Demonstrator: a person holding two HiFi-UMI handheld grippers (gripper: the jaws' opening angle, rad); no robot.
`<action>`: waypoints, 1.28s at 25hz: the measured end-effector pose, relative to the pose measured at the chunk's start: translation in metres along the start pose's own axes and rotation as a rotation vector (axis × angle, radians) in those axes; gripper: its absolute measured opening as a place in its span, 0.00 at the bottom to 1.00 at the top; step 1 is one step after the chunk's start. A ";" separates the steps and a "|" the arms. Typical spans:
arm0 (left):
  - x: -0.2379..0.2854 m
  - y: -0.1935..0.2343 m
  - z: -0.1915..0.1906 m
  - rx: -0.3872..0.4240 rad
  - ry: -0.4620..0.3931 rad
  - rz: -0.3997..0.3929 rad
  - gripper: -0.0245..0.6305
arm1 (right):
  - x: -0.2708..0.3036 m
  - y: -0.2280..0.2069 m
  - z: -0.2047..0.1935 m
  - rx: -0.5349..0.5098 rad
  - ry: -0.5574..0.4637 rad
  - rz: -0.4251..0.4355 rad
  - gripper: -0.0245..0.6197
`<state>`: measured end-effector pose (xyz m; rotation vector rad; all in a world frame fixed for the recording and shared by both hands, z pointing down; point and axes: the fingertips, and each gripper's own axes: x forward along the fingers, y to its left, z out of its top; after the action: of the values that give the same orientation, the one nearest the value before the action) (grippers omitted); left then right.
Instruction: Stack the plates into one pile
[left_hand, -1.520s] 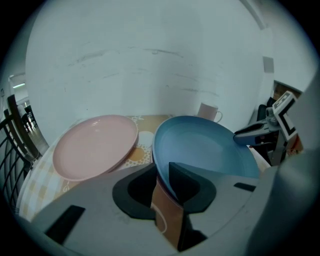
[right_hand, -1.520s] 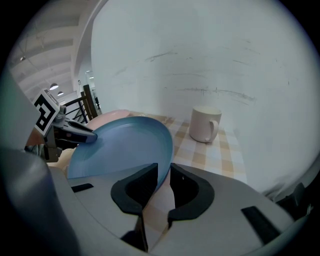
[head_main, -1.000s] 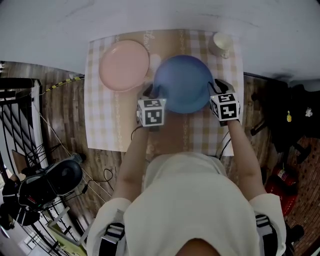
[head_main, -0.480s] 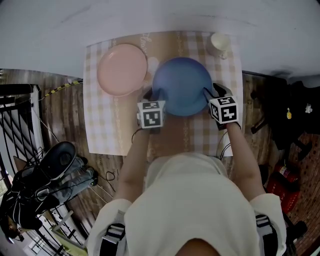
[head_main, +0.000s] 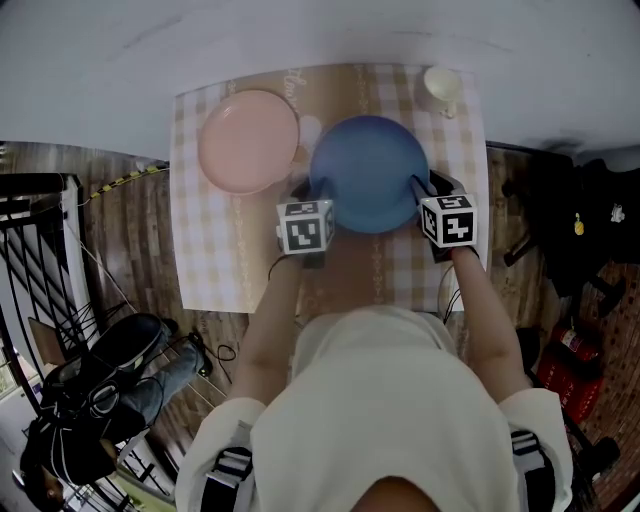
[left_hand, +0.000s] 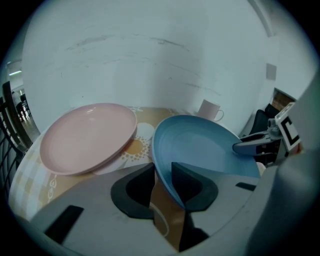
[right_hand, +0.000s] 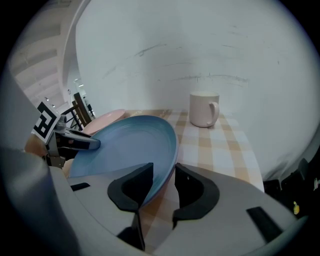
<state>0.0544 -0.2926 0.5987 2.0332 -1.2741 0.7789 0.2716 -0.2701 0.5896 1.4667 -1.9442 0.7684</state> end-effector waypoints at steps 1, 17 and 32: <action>-0.001 0.001 -0.001 0.002 0.001 -0.001 0.19 | -0.001 0.001 0.001 -0.002 -0.004 -0.004 0.23; -0.042 0.054 0.002 -0.017 -0.053 0.025 0.18 | -0.004 0.059 0.031 -0.044 -0.068 0.012 0.20; -0.078 0.138 0.013 -0.014 -0.110 0.072 0.18 | 0.018 0.140 0.075 -0.106 -0.121 0.051 0.20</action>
<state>-0.0990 -0.3073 0.5585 2.0531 -1.4170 0.6961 0.1240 -0.3046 0.5382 1.4342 -2.0867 0.6005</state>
